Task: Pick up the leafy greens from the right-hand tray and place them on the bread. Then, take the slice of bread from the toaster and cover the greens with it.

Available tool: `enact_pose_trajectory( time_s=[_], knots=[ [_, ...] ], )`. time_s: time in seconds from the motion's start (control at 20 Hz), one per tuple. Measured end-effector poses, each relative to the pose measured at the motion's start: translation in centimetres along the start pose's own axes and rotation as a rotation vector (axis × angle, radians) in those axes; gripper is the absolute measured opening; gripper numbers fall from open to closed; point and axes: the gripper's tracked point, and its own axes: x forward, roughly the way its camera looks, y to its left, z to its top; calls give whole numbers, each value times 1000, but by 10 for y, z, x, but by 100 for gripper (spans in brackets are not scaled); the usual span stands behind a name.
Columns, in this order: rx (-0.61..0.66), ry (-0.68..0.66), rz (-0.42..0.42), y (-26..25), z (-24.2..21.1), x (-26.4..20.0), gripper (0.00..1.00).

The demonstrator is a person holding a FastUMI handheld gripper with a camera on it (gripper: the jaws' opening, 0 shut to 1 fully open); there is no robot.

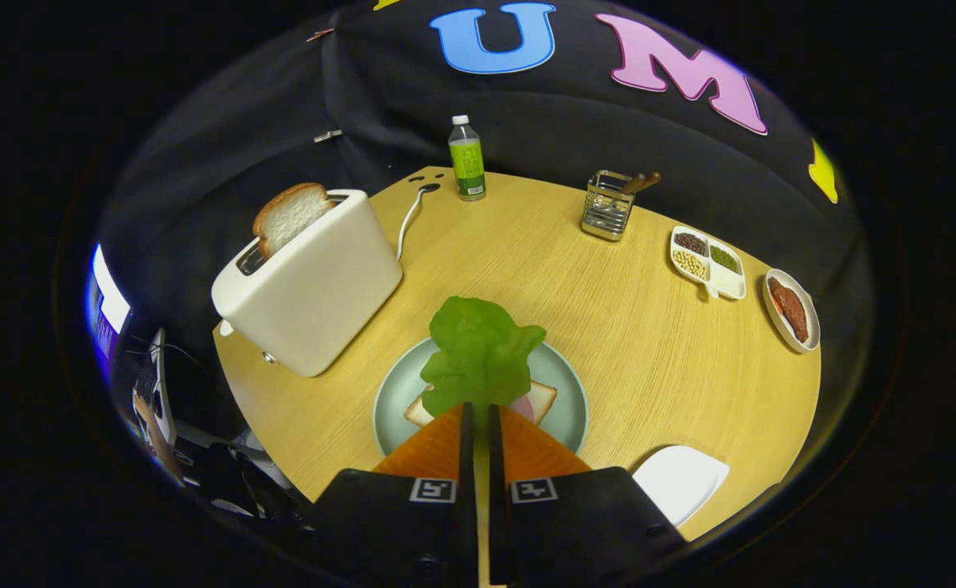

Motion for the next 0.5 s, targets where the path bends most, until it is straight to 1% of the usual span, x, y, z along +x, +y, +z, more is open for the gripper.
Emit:
enact_pose_trajectory(
  time_s=[0.15, 0.2, 0.25, 0.35, 0.5],
  knots=[
    [0, -11, -31, -5, 1, 6, 77],
    [2, -26, -32, -5, 5, -1, 100],
    [6, -45, -25, -3, 9, -4, 98],
    [0, -102, -7, 7, 26, -22, 98],
    [-73, -238, 21, 34, 66, -64, 98]
  ],
)
